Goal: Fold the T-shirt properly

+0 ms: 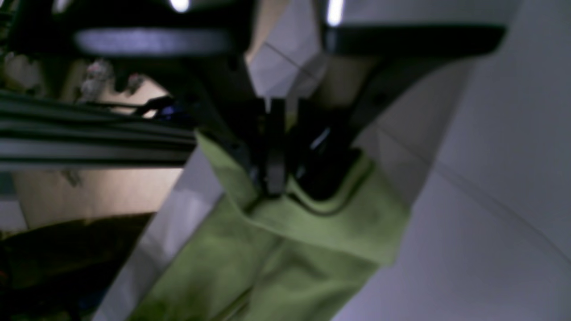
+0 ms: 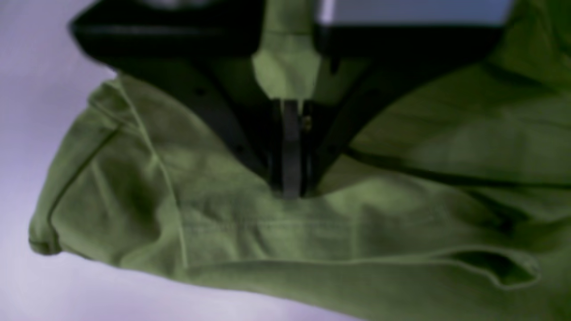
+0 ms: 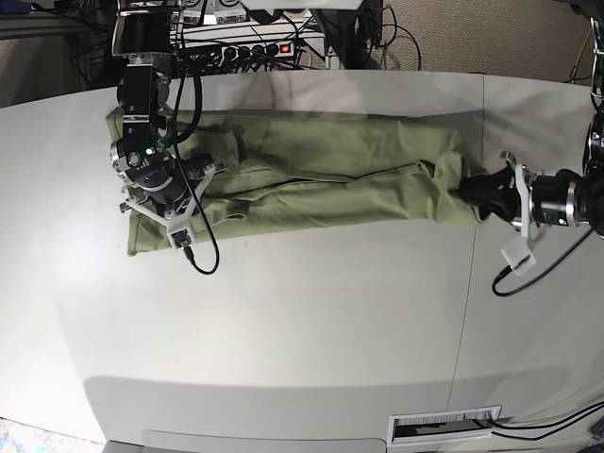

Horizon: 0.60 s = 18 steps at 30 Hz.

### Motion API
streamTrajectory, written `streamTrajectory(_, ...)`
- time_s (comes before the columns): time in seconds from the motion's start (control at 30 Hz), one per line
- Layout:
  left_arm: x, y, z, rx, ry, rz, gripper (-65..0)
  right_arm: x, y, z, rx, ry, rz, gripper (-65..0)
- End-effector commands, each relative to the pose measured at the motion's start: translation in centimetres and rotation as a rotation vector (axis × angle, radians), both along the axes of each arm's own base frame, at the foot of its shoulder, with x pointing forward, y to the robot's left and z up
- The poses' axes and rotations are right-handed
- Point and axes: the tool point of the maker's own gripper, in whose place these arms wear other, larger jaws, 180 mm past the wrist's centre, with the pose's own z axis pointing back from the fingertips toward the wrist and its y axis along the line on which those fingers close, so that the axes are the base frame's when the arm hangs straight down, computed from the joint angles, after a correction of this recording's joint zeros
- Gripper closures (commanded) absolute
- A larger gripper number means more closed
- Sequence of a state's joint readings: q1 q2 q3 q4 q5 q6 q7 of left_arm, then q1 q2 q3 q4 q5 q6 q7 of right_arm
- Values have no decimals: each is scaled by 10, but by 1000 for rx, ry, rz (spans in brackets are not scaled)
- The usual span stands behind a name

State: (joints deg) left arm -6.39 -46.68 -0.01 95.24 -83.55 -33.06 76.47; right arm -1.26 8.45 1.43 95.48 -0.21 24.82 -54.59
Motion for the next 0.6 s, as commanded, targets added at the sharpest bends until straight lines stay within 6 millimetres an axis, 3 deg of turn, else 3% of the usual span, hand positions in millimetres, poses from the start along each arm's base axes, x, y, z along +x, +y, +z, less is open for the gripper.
streamTrajectory(0.0, 4, -3, 18, -13, -59, -24, 0, 9, 6, 10, 17, -44, 9, 0)
streamTrajectory(0.27, -22, -42, 21, -90, -106, -131, 0, 13, 17, 12, 26, -54, 13, 0)
streamTrajectory(0.57, -21, -92, 29, -279, -144, -138, 0, 12, 20, 10, 22, -44, 24, 0)
